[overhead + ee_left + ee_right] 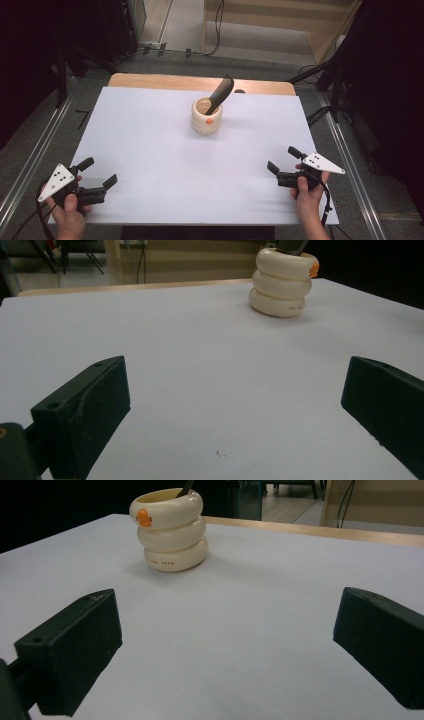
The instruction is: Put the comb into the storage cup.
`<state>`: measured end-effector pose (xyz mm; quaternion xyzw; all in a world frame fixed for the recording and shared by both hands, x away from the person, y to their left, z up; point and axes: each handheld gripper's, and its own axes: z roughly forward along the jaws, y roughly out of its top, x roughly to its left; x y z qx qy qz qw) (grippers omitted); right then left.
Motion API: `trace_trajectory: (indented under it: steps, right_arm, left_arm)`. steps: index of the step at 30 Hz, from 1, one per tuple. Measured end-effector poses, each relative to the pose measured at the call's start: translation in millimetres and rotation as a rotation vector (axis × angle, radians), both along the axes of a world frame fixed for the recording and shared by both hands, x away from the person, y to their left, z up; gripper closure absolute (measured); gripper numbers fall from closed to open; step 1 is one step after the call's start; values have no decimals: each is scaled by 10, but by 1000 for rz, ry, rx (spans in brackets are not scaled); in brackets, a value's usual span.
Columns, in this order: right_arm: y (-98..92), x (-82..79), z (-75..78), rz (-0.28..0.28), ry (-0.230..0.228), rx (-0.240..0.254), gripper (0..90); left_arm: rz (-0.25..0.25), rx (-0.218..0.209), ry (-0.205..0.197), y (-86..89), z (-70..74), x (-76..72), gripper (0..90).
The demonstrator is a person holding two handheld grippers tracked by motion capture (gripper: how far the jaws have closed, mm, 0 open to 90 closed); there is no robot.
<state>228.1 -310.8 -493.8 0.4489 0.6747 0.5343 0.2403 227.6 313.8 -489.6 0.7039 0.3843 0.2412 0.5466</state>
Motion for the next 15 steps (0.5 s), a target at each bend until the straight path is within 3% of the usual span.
trace_trajectory:
  steps: [15]
  right_arm:
    - [-196, -121, -68, -29, 5, -6, 0]
  left_arm:
    - [0, -2, 0, 0, 0, -1, 0]
